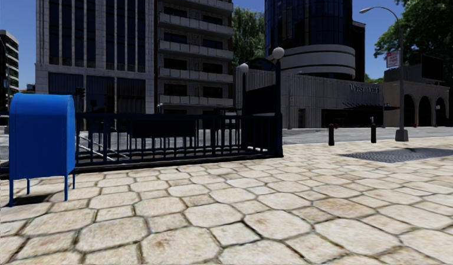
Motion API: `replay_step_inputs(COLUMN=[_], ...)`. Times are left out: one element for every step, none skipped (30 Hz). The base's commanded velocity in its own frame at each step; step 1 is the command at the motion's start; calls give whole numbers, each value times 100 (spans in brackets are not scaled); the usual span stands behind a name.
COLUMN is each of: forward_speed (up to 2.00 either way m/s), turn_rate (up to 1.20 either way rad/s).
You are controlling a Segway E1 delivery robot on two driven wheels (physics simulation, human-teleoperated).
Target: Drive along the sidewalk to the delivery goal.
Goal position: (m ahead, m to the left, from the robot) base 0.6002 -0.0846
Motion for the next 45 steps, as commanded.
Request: replay_step_inputs(forward_speed=[97,76,76,60,54,52,52,51,51,51,49,45,41,39,39,34,12,0,0,0,0,0,0,0,0,0,0,0,0,0,0,0,0,0,0,0,0,0,0,0,0,0,0,0,0], turn_rate=[0,0,0,0,0,0,0,0,0,0,0,0,0,0,0,0,0,0,0,0,0,0,0,0,0,0,0,0,0,0,0,0,0,0,0,0,0,0,0,0,0,0,0,0,0])
